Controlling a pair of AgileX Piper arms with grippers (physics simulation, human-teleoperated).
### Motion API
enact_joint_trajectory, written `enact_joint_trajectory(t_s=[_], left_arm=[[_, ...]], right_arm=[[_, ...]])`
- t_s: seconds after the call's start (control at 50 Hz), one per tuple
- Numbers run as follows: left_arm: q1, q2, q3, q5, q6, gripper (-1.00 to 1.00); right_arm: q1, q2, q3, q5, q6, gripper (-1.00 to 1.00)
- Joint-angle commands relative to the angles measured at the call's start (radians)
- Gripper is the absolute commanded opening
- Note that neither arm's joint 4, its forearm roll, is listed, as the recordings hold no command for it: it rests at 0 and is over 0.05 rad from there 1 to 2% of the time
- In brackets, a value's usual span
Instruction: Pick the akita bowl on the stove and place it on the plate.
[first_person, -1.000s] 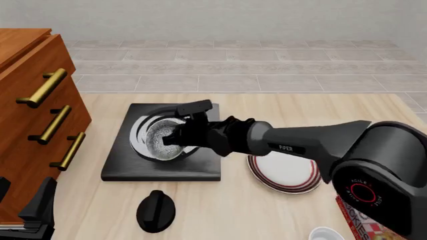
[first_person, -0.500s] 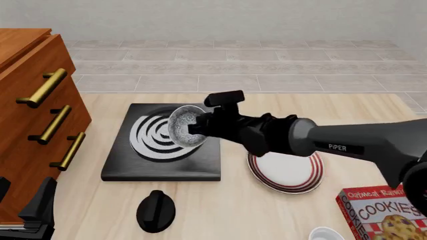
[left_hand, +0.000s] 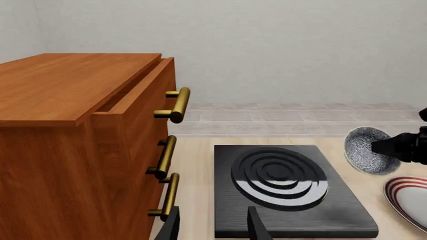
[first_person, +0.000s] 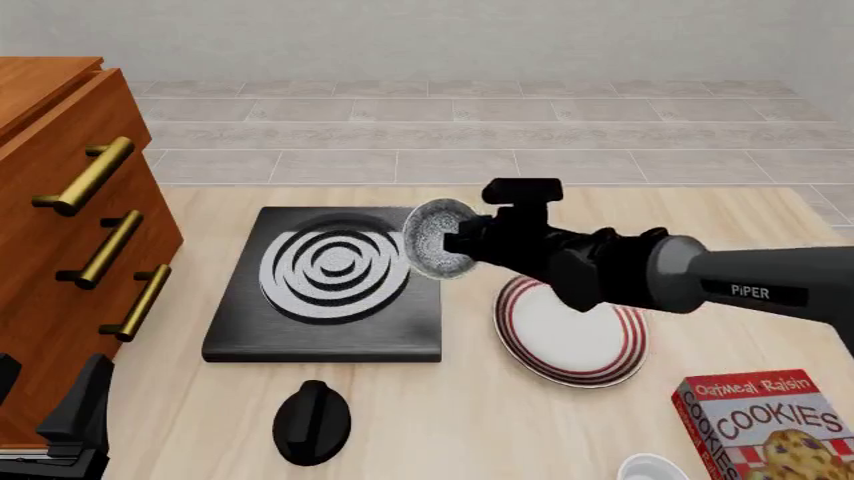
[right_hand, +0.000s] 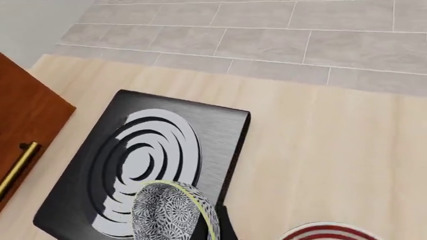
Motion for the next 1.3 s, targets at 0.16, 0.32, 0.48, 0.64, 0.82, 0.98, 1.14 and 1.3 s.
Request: enact_joint_trajectory(t_s=[0.16, 0.32, 0.48, 0.64, 0.82, 0.98, 1.14, 1.3], left_arm=[[0.000, 0.000, 0.000, 0.000, 0.000, 1.00], [0.000, 0.000, 0.000, 0.000, 0.000, 1.00], [0.000, 0.000, 0.000, 0.000, 0.000, 1.00], [0.000, 0.000, 0.000, 0.000, 0.000, 1.00], [0.000, 0.000, 0.000, 0.000, 0.000, 1.00], [0.000, 0.000, 0.000, 0.000, 0.000, 1.00], [0.000, 0.000, 0.000, 0.000, 0.000, 1.00], [0.000, 0.000, 0.000, 0.000, 0.000, 1.00]], right_arm=[[-0.139, -0.022, 0.131, -0.075, -0.028, -1.00], [-0.203, -0.057, 0.221, -0.116, -0.029, -1.00], [-0.260, -0.108, 0.292, -0.130, -0.044, -1.00], [-0.310, -0.133, 0.363, -0.152, -0.066, -1.00], [-0.356, -0.133, 0.418, -0.180, -0.086, -1.00], [-0.362, -0.077, 0.430, -0.216, -0.095, -1.00], [-0.364, -0.051, 0.403, -0.195, -0.119, -1.00], [-0.338, -0.024, 0.424, -0.215, -0.124, -1.00]])
